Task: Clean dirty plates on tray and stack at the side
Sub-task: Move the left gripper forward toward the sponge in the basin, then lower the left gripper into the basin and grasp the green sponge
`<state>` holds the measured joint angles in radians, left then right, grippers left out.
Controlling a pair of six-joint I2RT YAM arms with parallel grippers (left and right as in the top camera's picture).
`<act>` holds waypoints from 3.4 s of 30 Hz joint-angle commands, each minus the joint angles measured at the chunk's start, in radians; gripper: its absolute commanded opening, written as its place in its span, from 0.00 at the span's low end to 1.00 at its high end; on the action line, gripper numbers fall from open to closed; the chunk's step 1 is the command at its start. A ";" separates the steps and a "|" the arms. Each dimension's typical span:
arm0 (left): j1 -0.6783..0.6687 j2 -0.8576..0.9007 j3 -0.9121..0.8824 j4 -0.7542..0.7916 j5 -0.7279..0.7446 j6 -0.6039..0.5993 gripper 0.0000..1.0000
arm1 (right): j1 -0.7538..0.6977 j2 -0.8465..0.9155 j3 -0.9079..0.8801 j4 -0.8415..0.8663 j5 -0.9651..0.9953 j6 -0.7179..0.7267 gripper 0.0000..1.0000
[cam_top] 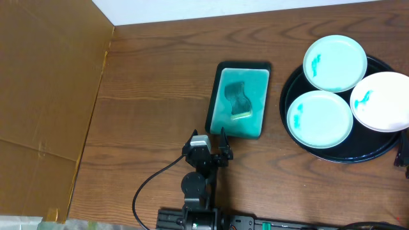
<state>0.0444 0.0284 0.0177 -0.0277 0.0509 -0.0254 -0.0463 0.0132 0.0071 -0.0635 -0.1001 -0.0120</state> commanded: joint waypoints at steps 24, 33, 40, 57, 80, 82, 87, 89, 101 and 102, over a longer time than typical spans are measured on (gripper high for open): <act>0.005 0.003 0.021 0.591 0.490 -0.739 0.83 | -0.009 0.005 -0.002 -0.004 0.002 -0.012 0.99; 0.005 0.261 0.375 0.272 0.426 -0.440 0.83 | -0.009 0.005 -0.002 -0.004 0.002 -0.012 0.99; 0.005 0.750 0.854 -0.325 0.469 -0.312 0.84 | -0.009 0.005 -0.002 -0.004 0.002 -0.012 0.99; -0.006 1.514 1.363 -0.838 0.225 -0.309 0.84 | -0.009 0.005 -0.002 -0.004 0.002 -0.012 0.99; -0.098 1.936 1.363 -0.590 -0.004 -0.358 0.98 | -0.009 0.005 -0.002 -0.004 0.002 -0.012 0.99; -0.122 1.941 1.363 -0.588 -0.093 -0.358 0.98 | -0.009 0.005 -0.002 -0.004 0.002 -0.012 0.99; -0.137 1.950 1.361 -0.576 -0.149 -0.358 0.99 | -0.009 0.005 -0.002 -0.004 0.002 -0.012 0.99; -0.137 1.960 1.361 -0.567 -0.149 -0.357 0.95 | -0.009 0.005 -0.002 -0.004 0.002 -0.012 0.99; -0.136 2.029 1.361 -0.545 -0.112 -0.373 0.64 | -0.009 0.005 -0.002 -0.004 0.002 -0.012 0.99; -0.135 2.029 1.361 -0.542 -0.112 -0.373 0.55 | -0.009 0.005 -0.002 -0.004 0.002 -0.012 0.99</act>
<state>-0.0952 2.0426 1.3613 -0.5747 -0.0517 -0.3962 -0.0463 0.0193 0.0071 -0.0635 -0.0994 -0.0124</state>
